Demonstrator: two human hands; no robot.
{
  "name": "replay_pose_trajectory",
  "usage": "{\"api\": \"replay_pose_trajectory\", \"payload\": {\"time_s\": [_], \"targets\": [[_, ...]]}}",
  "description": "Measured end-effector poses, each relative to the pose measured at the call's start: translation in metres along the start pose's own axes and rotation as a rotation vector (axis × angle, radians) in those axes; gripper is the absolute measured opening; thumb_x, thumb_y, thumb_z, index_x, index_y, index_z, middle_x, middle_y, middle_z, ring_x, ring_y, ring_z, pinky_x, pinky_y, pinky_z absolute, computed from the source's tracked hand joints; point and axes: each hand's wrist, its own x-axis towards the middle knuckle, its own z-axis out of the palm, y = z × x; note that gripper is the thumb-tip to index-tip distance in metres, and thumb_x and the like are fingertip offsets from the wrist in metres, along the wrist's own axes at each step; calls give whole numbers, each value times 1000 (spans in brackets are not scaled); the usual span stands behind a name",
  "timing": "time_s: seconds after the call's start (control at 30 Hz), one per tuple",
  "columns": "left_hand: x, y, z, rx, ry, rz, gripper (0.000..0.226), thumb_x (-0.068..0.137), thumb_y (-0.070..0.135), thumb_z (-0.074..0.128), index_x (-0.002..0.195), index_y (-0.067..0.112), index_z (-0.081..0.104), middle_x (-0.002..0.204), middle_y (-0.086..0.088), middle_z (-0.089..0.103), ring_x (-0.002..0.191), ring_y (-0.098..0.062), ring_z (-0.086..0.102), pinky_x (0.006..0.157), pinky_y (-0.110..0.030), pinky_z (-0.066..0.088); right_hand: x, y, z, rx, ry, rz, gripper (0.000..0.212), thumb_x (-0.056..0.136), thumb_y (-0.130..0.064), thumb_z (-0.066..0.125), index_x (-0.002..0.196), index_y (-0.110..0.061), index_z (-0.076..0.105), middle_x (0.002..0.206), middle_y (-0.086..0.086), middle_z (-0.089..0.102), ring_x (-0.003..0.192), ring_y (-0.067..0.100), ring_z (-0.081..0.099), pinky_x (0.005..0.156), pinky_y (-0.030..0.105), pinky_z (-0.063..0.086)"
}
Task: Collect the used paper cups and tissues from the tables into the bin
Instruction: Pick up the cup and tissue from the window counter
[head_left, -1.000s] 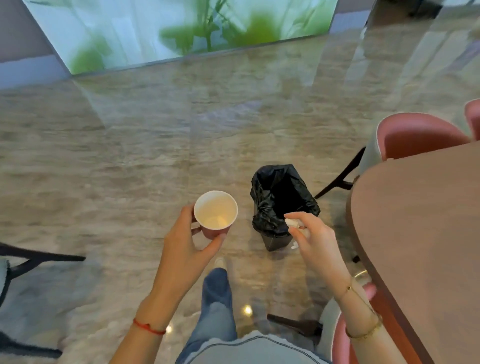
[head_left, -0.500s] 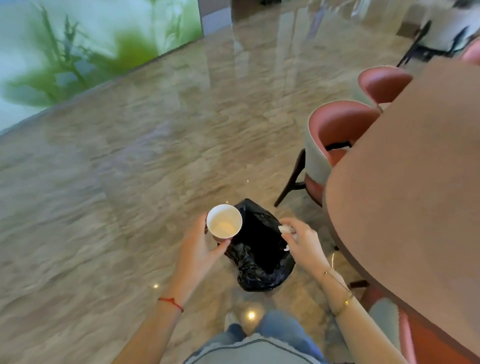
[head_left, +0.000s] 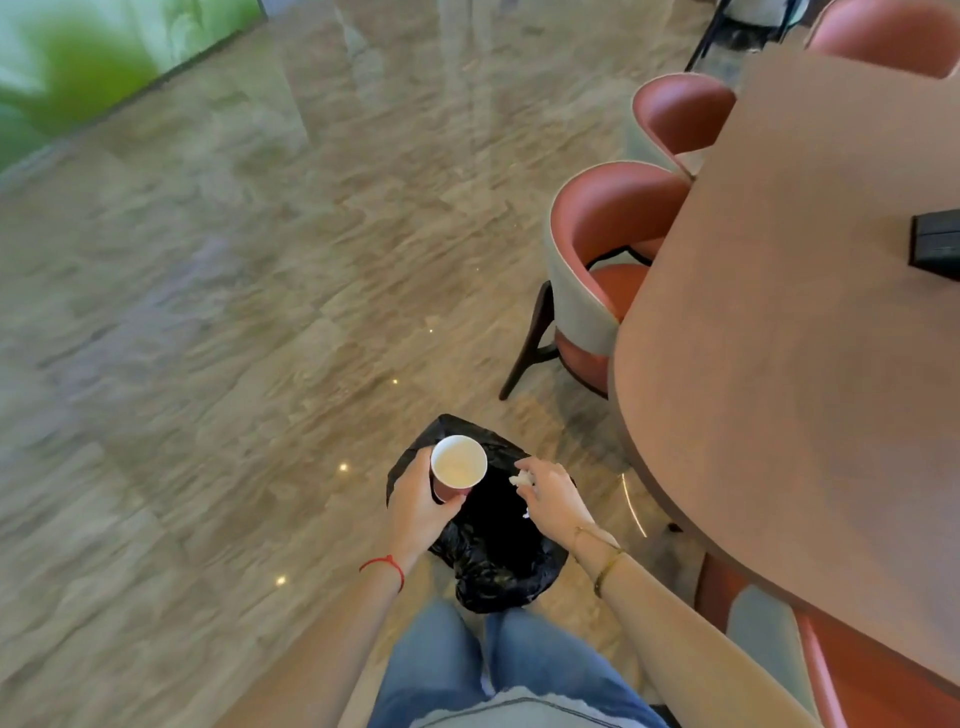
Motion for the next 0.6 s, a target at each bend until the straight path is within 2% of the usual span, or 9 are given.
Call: {"api": "replay_pose_trajectory", "payload": {"time_s": [0.07,0.13,0.3,0.4,0.6], "targets": [[14,-8,5,26,-37,-9,69,73,28,80,132,21,46,126,6,55,117,-18,53,89,-28,43,10,5,8,-3,-24,30,37,96,-15,46,133,-16,47,132,9,48,121,26,46,97,36,48],[27,-17,7,82,-79,-7,69,72,26,79,132,20,45,127,1,57,117,-21,54,87,-25,42,16,9,15,-18,-48,60,39,96,-18,47,135,-15,45,137,9,47,129,27,40,105,36,39],[50,-34,0,145,-262,-5,83,77,23,78,147,20,32,145,-3,45,132,-21,43,104,-35,38,20,11,28,37,-46,152,42,98,-23,45,140,-15,42,144,8,45,132,24,41,107,36,37],[54,-34,-13,207,-331,58,72,85,26,70,146,21,33,147,-1,43,135,-20,41,107,-37,39,12,6,30,54,-4,186,42,99,-24,45,140,-17,42,144,7,44,123,22,49,102,33,41],[49,-19,-54,330,-373,258,50,92,21,60,139,18,45,139,-2,51,125,-23,50,100,-34,44,-23,-20,22,-26,187,111,41,99,-25,45,139,-18,43,142,3,47,137,21,31,112,35,29]]}}
